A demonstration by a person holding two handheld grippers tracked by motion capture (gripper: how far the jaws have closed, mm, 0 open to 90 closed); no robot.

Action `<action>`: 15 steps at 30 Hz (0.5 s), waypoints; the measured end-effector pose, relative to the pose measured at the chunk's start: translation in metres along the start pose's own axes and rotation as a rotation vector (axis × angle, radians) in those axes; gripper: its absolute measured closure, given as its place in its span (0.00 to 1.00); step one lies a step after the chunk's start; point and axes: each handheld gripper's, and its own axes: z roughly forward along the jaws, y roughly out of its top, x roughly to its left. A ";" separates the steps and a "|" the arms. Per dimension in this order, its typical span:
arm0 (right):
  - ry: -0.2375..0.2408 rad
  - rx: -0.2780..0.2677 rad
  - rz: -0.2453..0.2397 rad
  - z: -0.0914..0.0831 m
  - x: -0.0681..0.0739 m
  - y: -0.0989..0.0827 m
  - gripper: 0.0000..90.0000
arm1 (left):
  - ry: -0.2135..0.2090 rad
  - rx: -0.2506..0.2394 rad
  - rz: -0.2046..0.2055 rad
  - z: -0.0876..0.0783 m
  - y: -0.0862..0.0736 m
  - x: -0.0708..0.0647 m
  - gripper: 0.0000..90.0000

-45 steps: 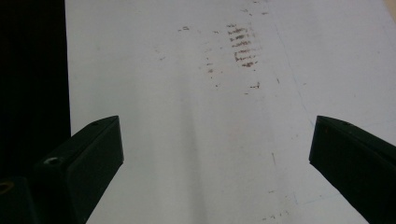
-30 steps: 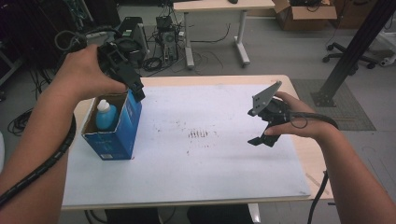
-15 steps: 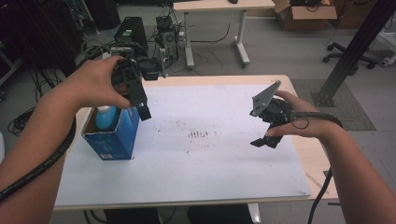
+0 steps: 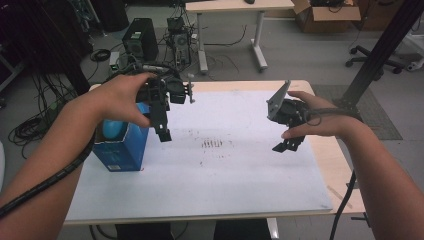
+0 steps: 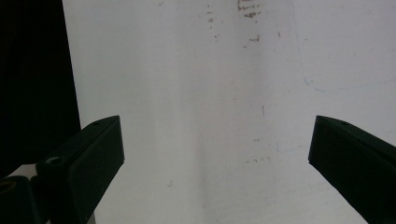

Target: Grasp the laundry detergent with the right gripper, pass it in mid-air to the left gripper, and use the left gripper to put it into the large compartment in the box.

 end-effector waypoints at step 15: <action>0.036 0.091 -0.001 0.003 -0.012 0.008 0.04 | -0.027 -0.021 0.046 0.017 0.007 0.008 0.00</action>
